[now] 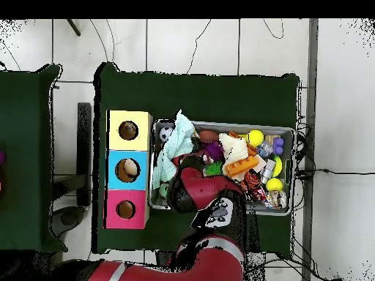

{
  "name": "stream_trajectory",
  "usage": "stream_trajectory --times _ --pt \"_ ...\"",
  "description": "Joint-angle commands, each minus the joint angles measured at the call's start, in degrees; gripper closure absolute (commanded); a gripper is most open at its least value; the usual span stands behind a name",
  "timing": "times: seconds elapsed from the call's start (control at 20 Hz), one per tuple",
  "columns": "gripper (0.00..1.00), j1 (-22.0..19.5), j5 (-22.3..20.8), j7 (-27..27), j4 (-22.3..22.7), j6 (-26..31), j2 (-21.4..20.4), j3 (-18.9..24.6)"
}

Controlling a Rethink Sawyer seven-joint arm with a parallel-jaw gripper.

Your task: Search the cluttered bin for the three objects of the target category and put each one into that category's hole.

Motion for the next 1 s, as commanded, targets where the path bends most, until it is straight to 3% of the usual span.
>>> stream_trajectory --times 0.05,0.5,1.0 --pt "1.00 -2.06 -2.06 6.42 -4.59 -3.91 1.92 5.21" --pt "1.00 -2.76 -2.15 7.15 -4.30 -5.08 0.37 6.44" --pt "1.00 -6.30 -4.69 9.23 -3.50 -7.99 1.54 11.99"
